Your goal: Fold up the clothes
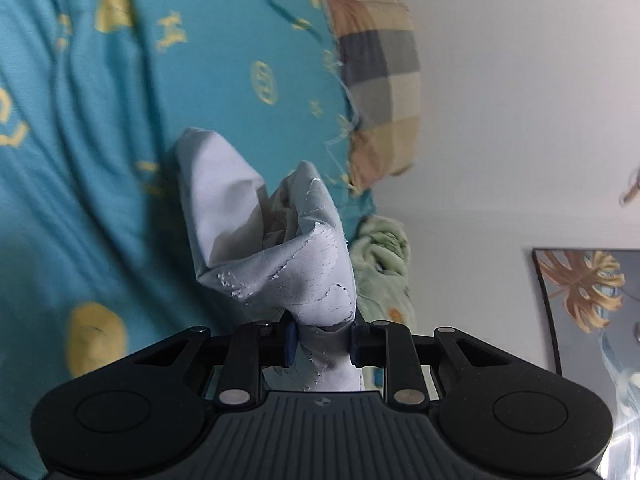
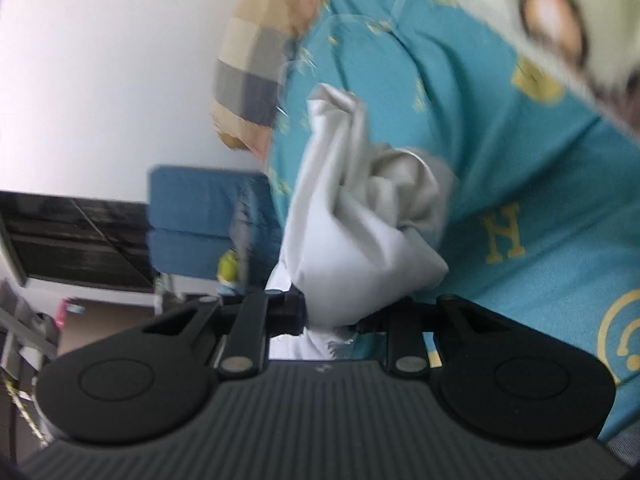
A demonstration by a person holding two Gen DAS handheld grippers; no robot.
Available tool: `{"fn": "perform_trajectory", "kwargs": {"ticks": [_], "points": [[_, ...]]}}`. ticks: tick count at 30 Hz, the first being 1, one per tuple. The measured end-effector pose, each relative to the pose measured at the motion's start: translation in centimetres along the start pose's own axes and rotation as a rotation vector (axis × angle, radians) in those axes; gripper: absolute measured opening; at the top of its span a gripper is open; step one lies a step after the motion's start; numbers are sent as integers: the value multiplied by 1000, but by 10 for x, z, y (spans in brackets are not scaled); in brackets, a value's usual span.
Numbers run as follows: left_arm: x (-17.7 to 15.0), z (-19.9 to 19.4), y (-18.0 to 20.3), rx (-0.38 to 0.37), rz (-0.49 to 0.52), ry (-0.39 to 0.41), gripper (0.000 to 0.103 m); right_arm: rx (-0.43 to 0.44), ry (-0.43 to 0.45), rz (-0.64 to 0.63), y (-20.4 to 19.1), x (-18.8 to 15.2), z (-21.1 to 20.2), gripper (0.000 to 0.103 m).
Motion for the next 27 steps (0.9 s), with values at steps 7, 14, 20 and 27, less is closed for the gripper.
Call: {"fn": "perform_trajectory", "kwargs": {"ticks": [7, 14, 20, 27], "points": [[-60, 86, 122, -99, 107, -132, 25, 65, 196, -85, -59, 97, -91, 25], [-149, 222, 237, -290, 170, -326, 25, 78, 430, -235, -116, 216, -196, 25], [-245, 293, 256, -393, 329, -444, 26, 6, 610, -323, -95, 270, -269, 25], [-299, 322, 130, -106, 434, -570, 27, -296, 501, -99, 56, 262, -266, 25]]}}
Point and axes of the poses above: each gripper's, at about its wrist camera, not at the fingertips, and z roughly the way its jaws point, y to its right, x to its top, the point moved 6 cm from there along z, roughly the way its jaws point
